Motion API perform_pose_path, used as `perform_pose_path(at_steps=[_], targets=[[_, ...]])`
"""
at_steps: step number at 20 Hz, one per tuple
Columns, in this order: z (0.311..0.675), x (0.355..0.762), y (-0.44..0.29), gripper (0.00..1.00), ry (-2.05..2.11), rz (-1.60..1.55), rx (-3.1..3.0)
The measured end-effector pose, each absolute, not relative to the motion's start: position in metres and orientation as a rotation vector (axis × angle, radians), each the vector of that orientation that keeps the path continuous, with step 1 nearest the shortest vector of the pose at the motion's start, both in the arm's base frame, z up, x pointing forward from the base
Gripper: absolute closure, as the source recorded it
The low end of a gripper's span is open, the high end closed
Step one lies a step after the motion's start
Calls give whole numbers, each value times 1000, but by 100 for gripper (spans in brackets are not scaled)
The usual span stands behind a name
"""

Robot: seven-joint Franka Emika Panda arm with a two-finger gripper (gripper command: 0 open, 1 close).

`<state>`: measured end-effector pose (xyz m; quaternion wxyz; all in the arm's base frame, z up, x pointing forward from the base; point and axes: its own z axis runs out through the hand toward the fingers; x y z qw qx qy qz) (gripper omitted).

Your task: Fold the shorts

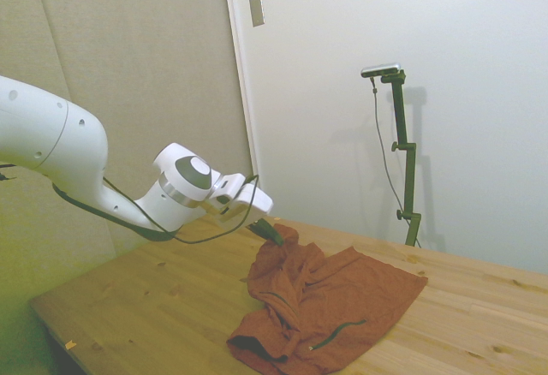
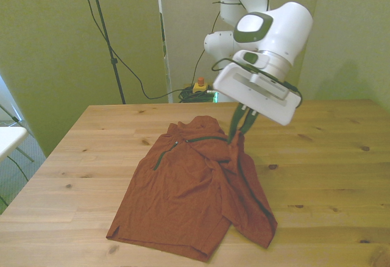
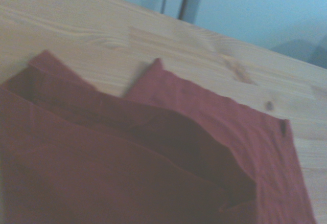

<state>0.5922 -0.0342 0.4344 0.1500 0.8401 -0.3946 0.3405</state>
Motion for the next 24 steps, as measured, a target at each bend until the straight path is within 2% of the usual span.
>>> perform_pose_path(at_steps=[11,24], targets=[[455,640,-130,100,-1292,922,2388],[478,642,-234,100,-1453,917,2304]])
